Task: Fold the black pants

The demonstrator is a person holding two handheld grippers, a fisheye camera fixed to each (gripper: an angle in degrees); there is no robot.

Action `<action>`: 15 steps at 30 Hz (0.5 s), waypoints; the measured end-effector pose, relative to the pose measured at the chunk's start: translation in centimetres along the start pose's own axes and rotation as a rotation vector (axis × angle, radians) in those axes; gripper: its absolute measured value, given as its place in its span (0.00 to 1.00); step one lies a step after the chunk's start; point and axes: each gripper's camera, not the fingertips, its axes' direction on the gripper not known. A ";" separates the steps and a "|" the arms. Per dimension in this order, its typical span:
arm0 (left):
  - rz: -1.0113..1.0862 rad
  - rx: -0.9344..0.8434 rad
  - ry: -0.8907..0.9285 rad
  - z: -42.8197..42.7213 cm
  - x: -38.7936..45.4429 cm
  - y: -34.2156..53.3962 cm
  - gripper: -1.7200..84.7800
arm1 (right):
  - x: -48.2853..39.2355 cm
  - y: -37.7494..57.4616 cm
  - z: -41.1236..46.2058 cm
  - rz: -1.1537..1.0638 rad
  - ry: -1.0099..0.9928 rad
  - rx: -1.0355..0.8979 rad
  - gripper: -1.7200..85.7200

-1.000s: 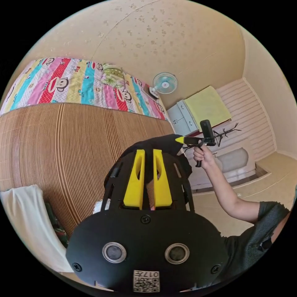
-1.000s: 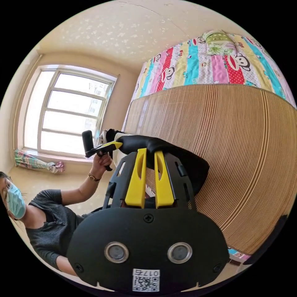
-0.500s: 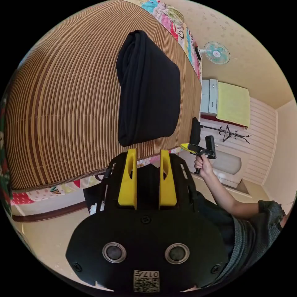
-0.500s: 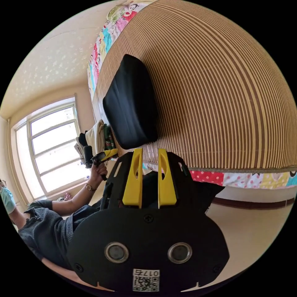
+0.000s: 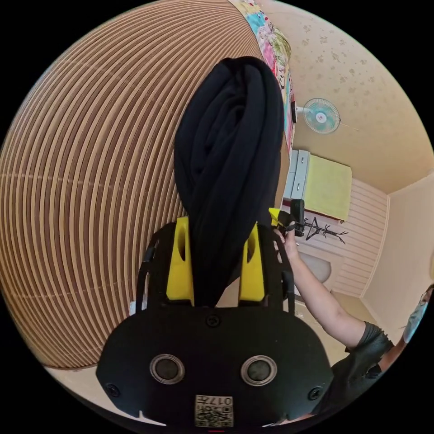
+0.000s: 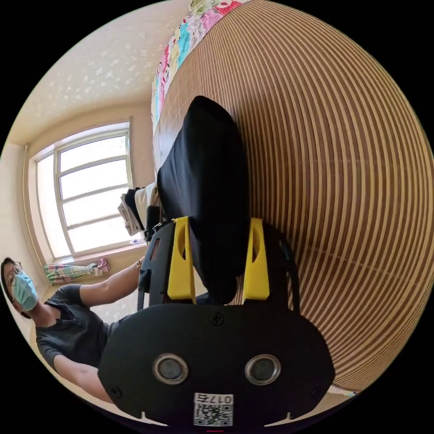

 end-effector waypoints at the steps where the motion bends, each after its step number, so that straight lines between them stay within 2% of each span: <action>1: -0.025 -0.004 0.034 0.5 -0.3 0.5 0.19 | 0.4 0.6 0.2 0.012 -0.041 0.016 0.22; 4: -0.089 -0.137 0.095 2.4 -1.5 2.3 0.16 | 1.2 4.7 0.2 0.138 -0.058 0.121 0.19; 7: -0.029 -0.213 0.028 2.3 -1.0 5.2 0.14 | -0.2 8.1 3.0 0.156 -0.127 0.020 0.16; 9: 0.005 -0.229 -0.023 1.0 -0.6 7.4 0.13 | -3.7 10.4 6.0 0.114 -0.097 -0.091 0.15; 12: 0.057 -0.260 -0.072 -2.4 0.0 10.9 0.12 | -10.4 12.5 9.6 0.000 0.000 -0.154 0.14; 15: 0.078 -0.232 -0.105 -7.4 1.3 13.7 0.12 | -16.7 12.8 12.7 -0.087 -0.020 -0.189 0.13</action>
